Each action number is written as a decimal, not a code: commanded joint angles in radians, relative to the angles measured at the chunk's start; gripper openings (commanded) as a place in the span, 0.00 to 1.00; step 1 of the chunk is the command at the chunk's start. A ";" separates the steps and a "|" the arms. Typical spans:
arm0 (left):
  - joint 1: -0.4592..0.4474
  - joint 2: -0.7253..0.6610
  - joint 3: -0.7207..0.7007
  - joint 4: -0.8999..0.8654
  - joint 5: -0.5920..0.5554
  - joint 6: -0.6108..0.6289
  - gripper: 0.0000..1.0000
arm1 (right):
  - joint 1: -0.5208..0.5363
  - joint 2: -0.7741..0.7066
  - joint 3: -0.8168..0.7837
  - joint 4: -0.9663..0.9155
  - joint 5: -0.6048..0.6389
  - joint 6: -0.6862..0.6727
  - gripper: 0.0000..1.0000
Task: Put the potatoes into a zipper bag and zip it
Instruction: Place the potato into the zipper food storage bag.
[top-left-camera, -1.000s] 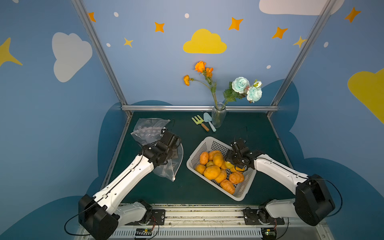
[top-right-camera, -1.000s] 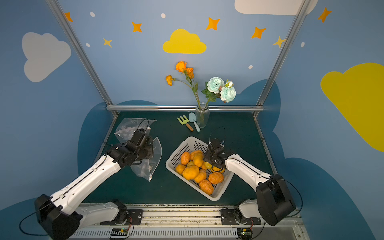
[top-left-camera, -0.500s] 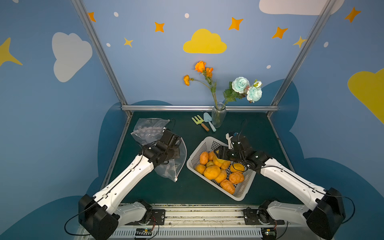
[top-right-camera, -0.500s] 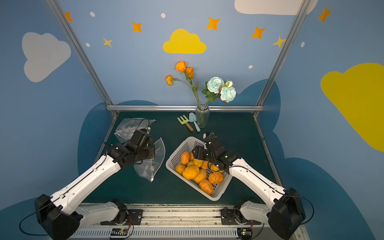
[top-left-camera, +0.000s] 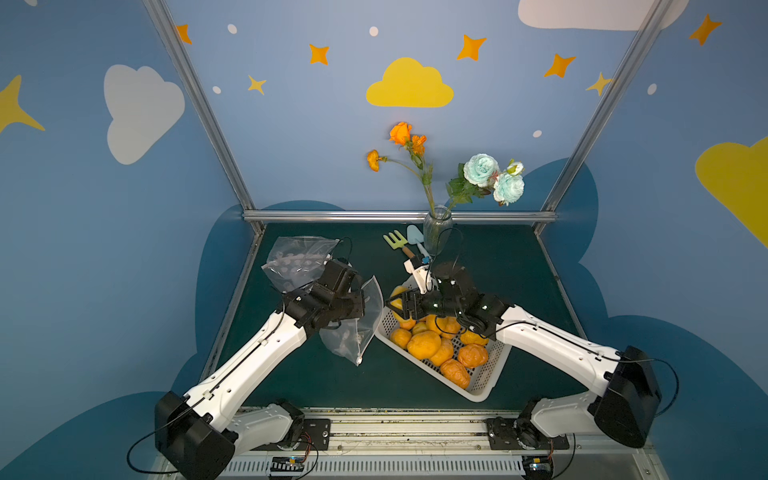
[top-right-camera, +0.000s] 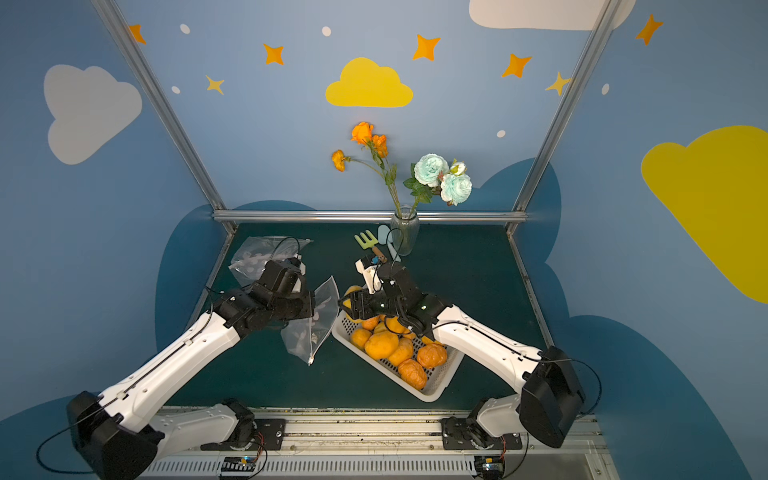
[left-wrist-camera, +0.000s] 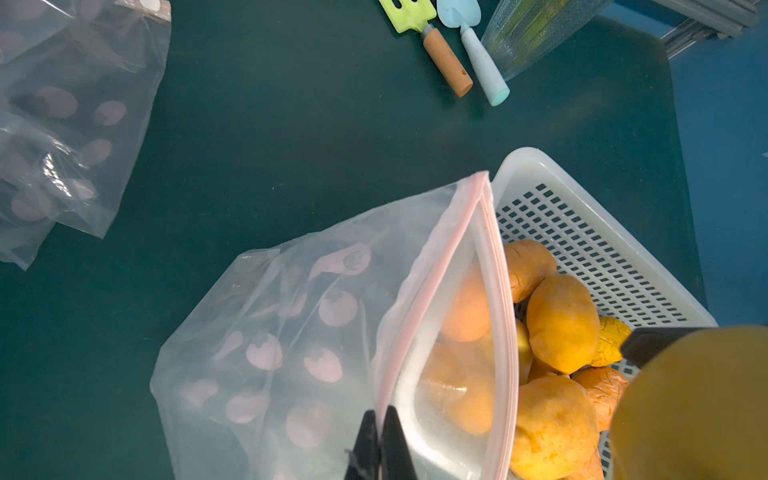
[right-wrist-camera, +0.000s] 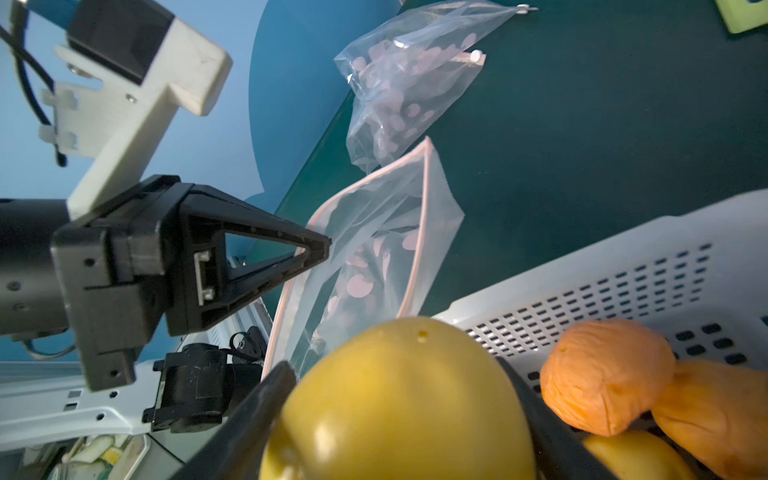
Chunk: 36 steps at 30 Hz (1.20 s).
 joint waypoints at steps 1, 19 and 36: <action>-0.001 -0.016 -0.006 0.021 0.029 0.008 0.03 | 0.037 0.033 0.067 0.031 -0.043 -0.044 0.31; 0.000 -0.028 -0.016 0.041 0.064 0.012 0.03 | 0.067 0.256 0.188 -0.001 -0.025 0.051 0.24; 0.121 -0.153 -0.109 0.112 0.223 -0.015 0.03 | 0.090 0.314 0.206 -0.109 0.161 -0.006 0.40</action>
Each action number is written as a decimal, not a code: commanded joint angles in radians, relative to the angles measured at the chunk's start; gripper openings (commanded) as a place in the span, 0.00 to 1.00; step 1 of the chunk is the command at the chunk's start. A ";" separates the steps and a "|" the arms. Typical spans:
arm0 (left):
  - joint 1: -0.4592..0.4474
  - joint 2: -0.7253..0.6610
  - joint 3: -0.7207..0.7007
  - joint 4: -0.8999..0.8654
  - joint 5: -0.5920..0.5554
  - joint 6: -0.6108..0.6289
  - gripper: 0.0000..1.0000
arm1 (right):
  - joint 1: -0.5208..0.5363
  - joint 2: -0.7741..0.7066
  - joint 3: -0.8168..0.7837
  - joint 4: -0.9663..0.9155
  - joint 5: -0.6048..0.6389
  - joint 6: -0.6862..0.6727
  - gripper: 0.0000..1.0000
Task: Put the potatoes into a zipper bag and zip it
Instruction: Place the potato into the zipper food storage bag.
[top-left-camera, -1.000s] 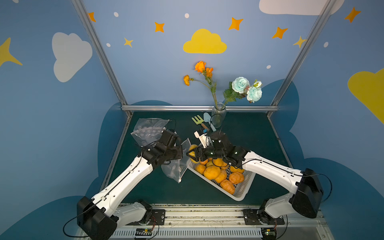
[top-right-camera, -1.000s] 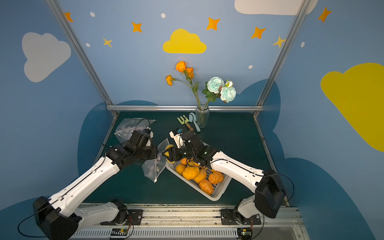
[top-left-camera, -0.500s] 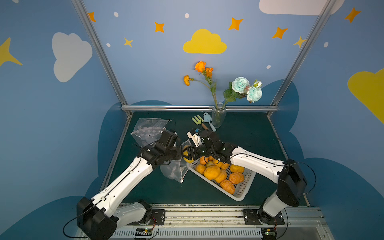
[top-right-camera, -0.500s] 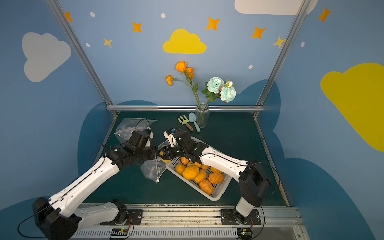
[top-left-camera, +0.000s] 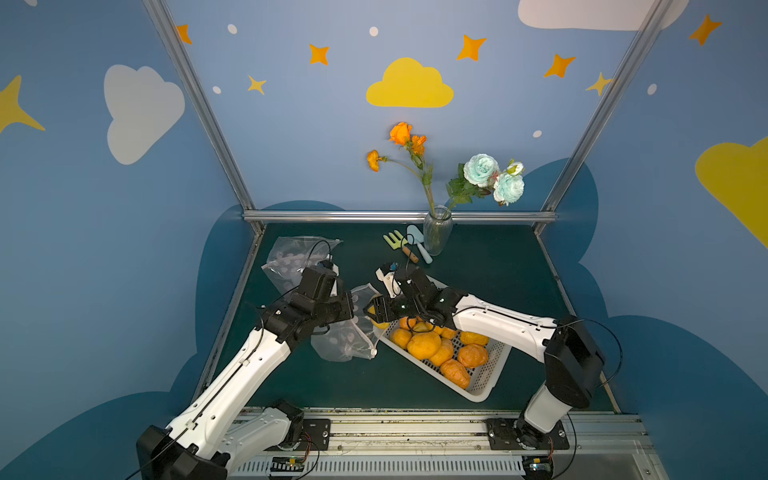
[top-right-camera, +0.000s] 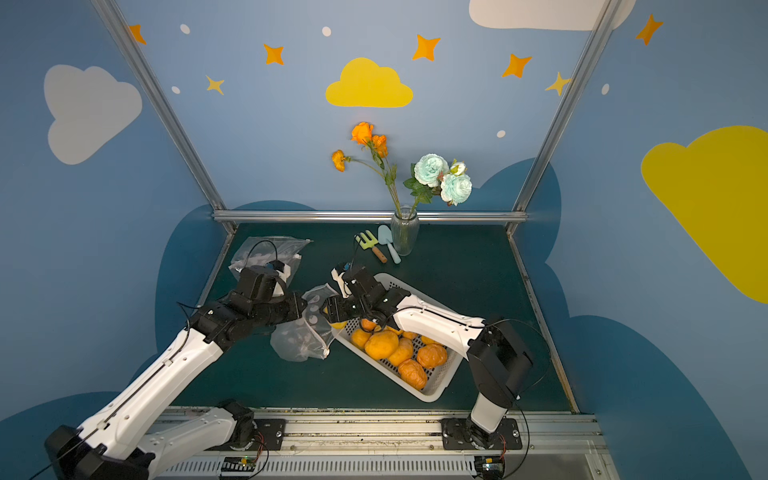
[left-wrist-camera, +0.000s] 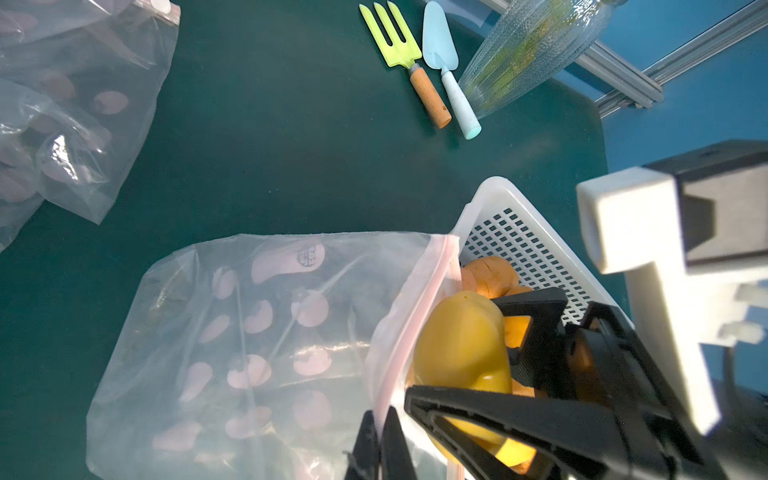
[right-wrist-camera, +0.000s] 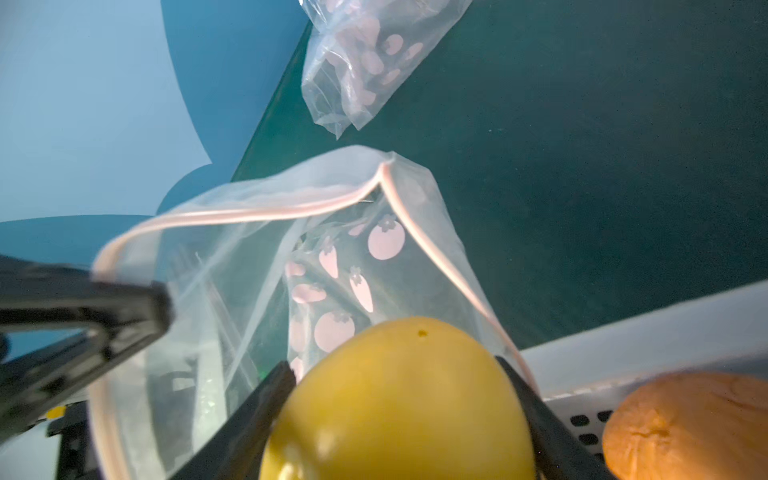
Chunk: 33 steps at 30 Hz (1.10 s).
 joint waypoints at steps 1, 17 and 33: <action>0.015 -0.008 -0.014 0.062 0.104 0.017 0.03 | 0.016 0.026 0.054 -0.066 0.079 -0.054 0.43; 0.017 0.102 0.033 0.074 0.013 0.052 0.03 | 0.008 0.072 0.187 -0.139 0.196 -0.173 0.94; -0.013 0.109 0.057 0.013 -0.190 0.067 0.03 | -0.052 -0.426 -0.314 -0.043 0.734 -0.050 0.94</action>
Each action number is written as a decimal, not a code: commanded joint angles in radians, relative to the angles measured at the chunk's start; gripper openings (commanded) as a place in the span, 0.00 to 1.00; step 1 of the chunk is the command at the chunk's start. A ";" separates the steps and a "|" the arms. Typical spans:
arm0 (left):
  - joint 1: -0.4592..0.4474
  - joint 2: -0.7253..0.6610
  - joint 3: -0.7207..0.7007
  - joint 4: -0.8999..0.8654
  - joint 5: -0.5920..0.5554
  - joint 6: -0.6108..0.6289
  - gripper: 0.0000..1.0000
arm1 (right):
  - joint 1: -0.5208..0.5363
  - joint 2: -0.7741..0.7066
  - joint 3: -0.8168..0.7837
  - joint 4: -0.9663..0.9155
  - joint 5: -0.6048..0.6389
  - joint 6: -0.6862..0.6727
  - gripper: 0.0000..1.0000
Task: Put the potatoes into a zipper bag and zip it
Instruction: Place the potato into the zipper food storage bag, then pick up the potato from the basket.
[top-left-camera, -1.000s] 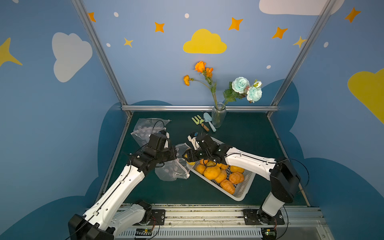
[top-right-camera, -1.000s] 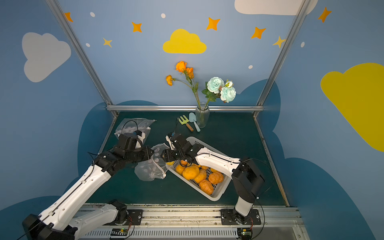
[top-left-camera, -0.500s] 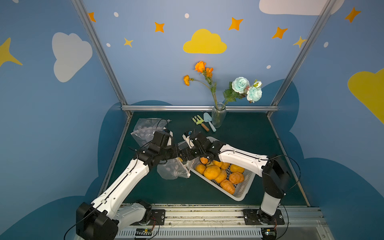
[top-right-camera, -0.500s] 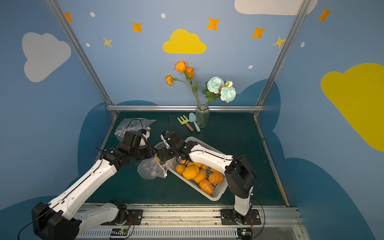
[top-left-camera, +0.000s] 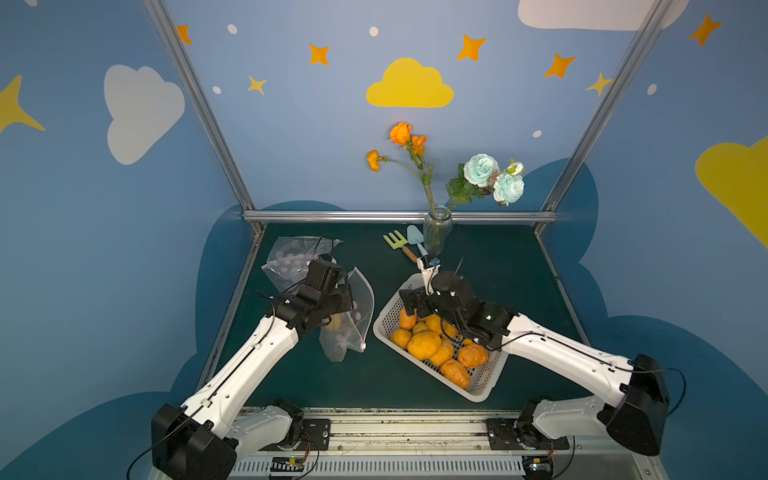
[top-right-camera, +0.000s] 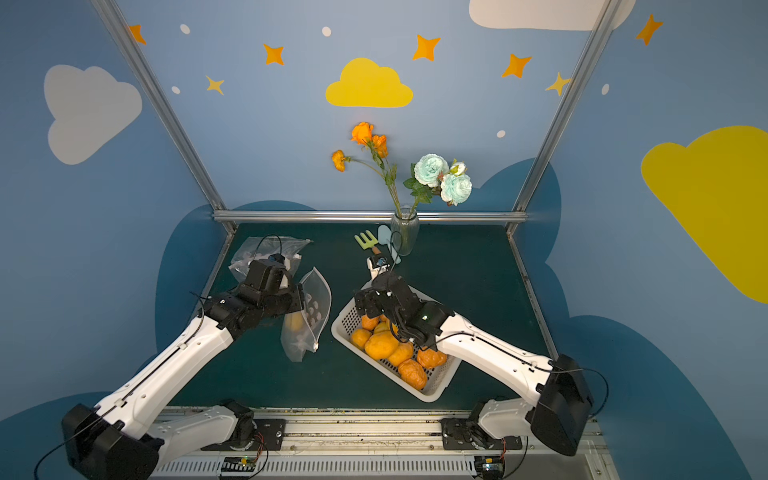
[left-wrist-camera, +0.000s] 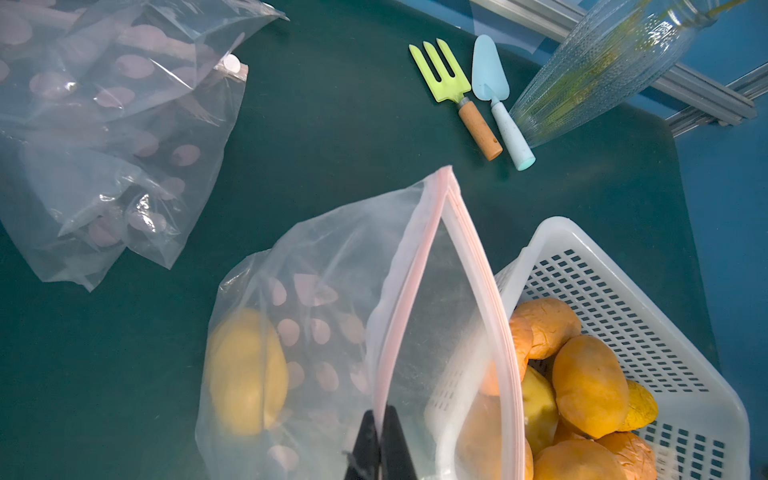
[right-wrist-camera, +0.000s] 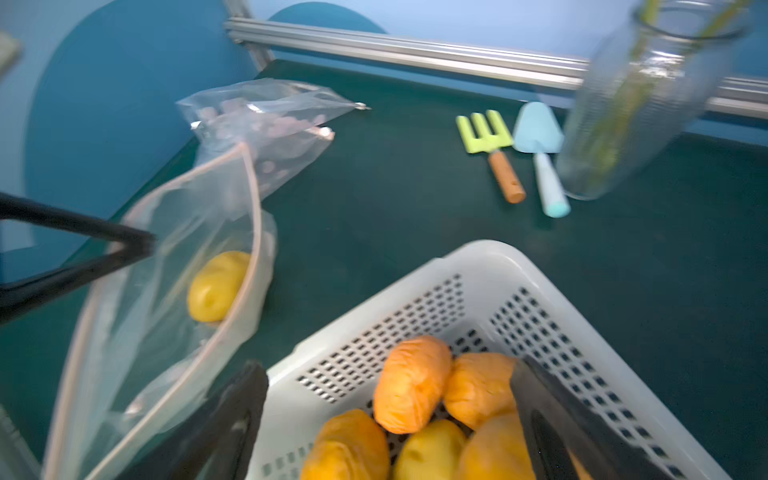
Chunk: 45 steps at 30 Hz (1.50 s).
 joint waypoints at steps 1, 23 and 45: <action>-0.019 0.009 0.025 -0.020 -0.026 0.016 0.03 | -0.038 -0.029 -0.084 -0.053 0.172 0.153 0.94; -0.052 0.023 0.032 -0.028 -0.035 0.014 0.03 | -0.101 0.161 -0.135 -0.124 -0.039 0.441 0.93; -0.056 0.043 0.035 0.013 -0.034 0.043 0.03 | -0.149 -0.097 -0.218 0.033 0.050 0.255 0.51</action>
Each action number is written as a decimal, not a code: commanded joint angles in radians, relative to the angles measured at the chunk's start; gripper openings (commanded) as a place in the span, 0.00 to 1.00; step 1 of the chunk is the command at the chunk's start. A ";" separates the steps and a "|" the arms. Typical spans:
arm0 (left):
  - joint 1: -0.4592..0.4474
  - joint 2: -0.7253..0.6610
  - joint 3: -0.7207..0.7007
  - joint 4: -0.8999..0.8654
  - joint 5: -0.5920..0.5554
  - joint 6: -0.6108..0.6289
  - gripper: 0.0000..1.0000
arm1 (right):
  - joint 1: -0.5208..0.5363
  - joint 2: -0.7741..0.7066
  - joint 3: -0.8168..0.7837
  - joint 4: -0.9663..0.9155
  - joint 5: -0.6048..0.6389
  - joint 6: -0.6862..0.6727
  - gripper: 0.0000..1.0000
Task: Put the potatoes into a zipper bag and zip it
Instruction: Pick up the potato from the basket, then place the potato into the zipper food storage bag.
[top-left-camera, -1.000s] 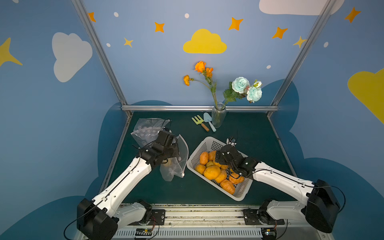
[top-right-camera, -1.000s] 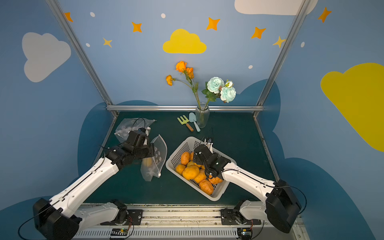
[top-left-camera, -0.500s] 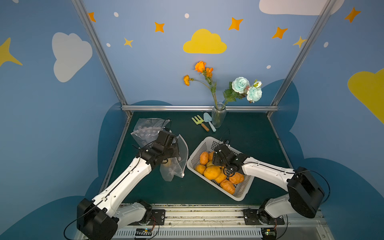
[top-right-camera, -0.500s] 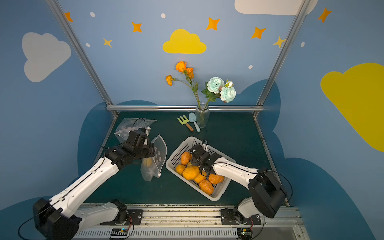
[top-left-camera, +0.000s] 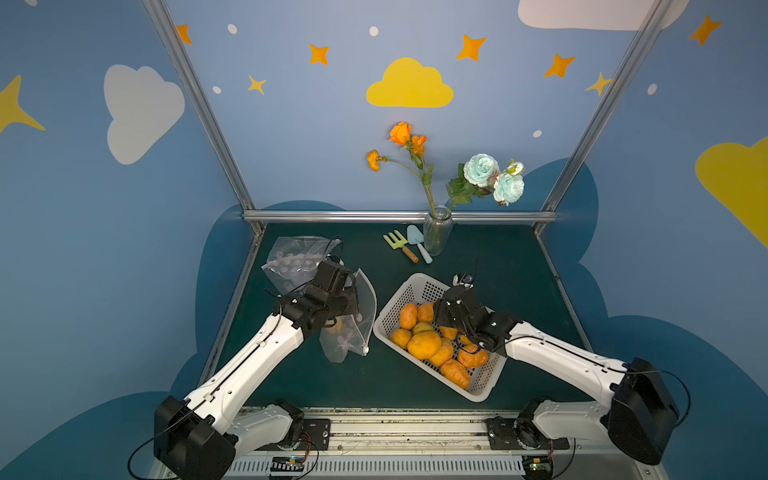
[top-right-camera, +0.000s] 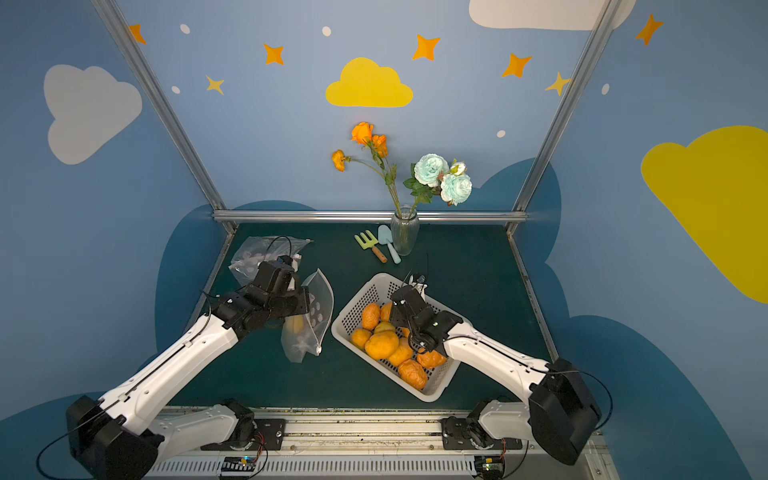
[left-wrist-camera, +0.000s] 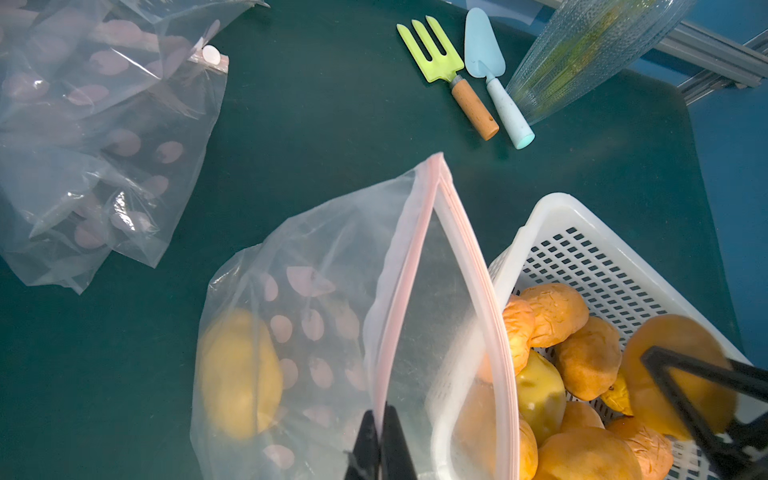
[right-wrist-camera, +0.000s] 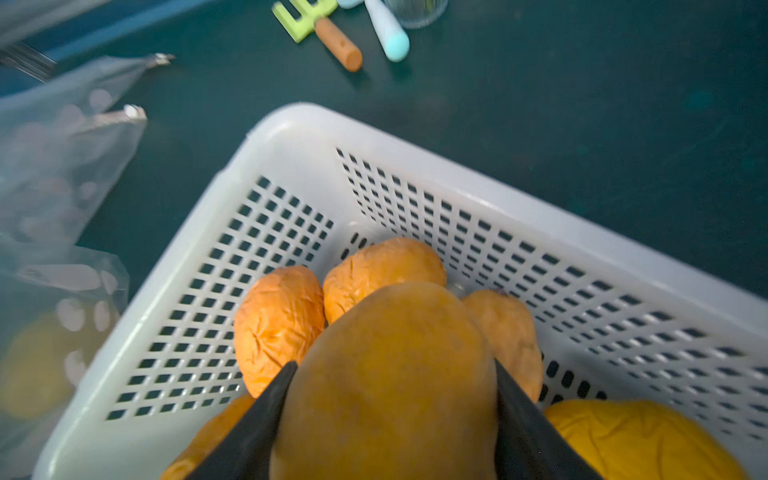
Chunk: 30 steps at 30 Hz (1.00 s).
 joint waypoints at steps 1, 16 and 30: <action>-0.003 0.018 0.025 0.031 -0.008 0.037 0.03 | -0.029 -0.067 -0.044 0.136 0.035 -0.125 0.50; -0.006 0.132 0.115 0.085 -0.061 0.094 0.03 | -0.122 0.036 0.038 0.575 -0.361 -0.524 0.31; 0.003 0.285 0.300 0.065 -0.008 0.133 0.03 | -0.147 0.237 0.160 0.666 -0.703 -0.632 0.22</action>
